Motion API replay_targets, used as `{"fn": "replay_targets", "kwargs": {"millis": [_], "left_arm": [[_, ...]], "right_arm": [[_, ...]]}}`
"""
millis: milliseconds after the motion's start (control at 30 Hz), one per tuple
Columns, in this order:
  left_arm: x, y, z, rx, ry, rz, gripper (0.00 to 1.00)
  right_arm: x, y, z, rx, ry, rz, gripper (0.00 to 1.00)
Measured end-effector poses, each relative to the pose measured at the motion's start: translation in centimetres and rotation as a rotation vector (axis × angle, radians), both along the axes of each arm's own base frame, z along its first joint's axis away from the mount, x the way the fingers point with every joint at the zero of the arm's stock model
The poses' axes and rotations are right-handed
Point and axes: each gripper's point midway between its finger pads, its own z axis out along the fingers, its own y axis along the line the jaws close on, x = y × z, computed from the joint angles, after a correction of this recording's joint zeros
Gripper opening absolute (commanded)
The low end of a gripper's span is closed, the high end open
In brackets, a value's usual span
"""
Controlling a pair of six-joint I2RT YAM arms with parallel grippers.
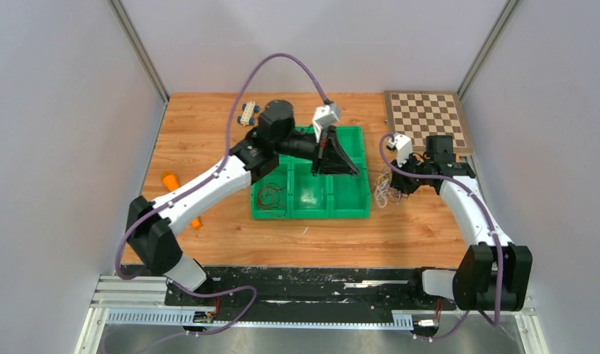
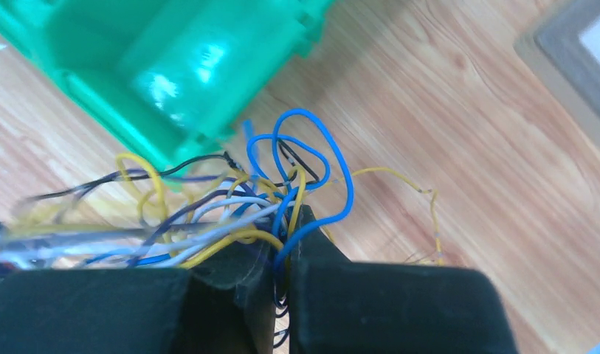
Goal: Untangle the cables
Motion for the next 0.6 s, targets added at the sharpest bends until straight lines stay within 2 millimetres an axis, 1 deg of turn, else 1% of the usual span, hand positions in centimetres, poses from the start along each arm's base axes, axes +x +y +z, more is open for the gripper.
{"fn": "replay_targets", "kwargs": {"millis": [100,133,200,233,267,367,400,433,600], "left_arm": [[0.7,2.7,3.6,-0.056,-0.037,0.040,0.00],[0.9,3.3,4.6,-0.070,-0.048,0.050,0.00],[1.9,4.5,7.5,-0.115,-0.090,0.086,0.00],[2.3,4.9,8.6,-0.129,-0.102,0.101,0.00],[2.6,5.3,10.1,-0.152,-0.122,0.114,0.00],[3.0,6.3,13.5,-0.202,-0.152,0.143,0.00],[3.0,6.6,15.2,-0.229,-0.171,0.150,0.00],[3.2,6.8,15.8,-0.239,-0.179,0.158,0.00],[4.8,9.2,22.4,-0.347,-0.292,0.242,0.00]], "right_arm": [[0.8,-2.8,-1.4,0.018,0.049,-0.089,0.07],[1.0,-3.8,-2.0,0.016,0.063,-0.116,0.07],[1.2,-5.2,-3.1,0.011,0.089,-0.151,0.08],[1.2,-5.7,-3.7,0.009,0.105,-0.163,0.09],[1.1,-6.1,-4.2,0.007,0.118,-0.171,0.09],[0.7,-6.7,-5.9,0.013,0.161,-0.176,0.10],[0.7,-7.1,-6.3,0.012,0.173,-0.181,0.10],[0.6,-7.5,-6.8,0.010,0.183,-0.191,0.10],[0.3,-10.2,-8.9,-0.019,0.235,-0.249,0.14]]}}
